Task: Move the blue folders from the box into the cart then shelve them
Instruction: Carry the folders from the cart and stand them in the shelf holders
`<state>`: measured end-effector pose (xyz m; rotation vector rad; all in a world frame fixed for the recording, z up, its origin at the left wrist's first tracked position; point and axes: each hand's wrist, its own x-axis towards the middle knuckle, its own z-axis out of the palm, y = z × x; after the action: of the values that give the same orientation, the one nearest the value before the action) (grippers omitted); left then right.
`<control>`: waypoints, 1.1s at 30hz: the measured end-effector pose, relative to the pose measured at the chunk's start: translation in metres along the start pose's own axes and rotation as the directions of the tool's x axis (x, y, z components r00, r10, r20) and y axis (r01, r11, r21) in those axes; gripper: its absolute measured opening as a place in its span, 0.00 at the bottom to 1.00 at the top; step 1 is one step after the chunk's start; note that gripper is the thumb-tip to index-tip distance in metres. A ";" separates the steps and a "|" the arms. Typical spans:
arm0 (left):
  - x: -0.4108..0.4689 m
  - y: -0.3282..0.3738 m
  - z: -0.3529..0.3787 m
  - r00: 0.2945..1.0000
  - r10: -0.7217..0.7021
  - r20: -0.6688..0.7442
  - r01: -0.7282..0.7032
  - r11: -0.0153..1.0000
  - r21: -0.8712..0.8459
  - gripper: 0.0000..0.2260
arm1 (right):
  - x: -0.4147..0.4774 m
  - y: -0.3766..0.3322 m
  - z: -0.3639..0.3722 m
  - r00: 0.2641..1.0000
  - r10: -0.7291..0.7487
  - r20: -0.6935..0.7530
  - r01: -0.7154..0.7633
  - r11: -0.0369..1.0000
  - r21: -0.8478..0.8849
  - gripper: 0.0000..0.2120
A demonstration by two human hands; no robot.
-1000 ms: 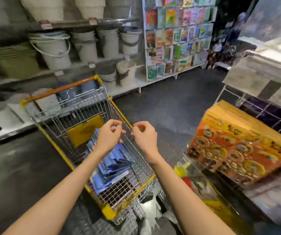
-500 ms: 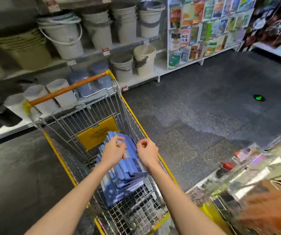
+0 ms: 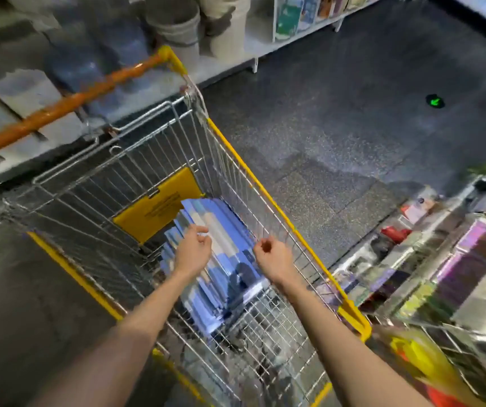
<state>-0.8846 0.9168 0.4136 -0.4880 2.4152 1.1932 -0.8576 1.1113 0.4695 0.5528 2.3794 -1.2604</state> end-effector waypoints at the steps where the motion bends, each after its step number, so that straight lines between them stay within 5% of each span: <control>1: 0.009 -0.016 0.002 0.999 -0.015 0.028 0.015 1.000 -0.006 0.10 | 0.003 0.003 0.011 1.000 0.017 0.004 -0.017 0.999 -0.049 0.08; 8: 0.062 -0.082 0.021 0.995 -0.097 0.010 0.097 0.994 0.042 0.25 | 0.057 0.016 0.077 0.995 0.095 0.030 -0.084 0.961 -0.262 0.13; 18: 0.103 -0.084 0.045 0.948 -0.314 -0.049 0.263 0.861 -0.435 0.07 | 0.130 0.022 0.132 0.989 0.088 0.120 -0.038 0.929 -0.369 0.13; 22: 0.111 -0.089 0.051 0.941 -0.333 -0.059 0.262 0.829 -0.493 0.06 | 0.143 0.027 0.139 0.987 0.093 0.134 -0.037 0.928 -0.372 0.21; 27: 0.107 -0.094 0.055 0.934 -0.351 -0.061 0.263 0.796 -0.544 0.08 | 0.152 0.036 0.126 0.987 0.040 0.157 0.016 0.941 -0.339 0.21; 33: 0.112 -0.088 0.049 0.926 -0.373 -0.055 0.306 0.828 -0.469 0.11 | 0.161 0.038 0.102 0.998 -0.064 0.011 0.064 0.939 -0.338 0.09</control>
<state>-0.9293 0.8909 0.2721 -1.1345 2.0183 1.5955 -0.9583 1.0713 0.3086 0.3694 2.5549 -0.8428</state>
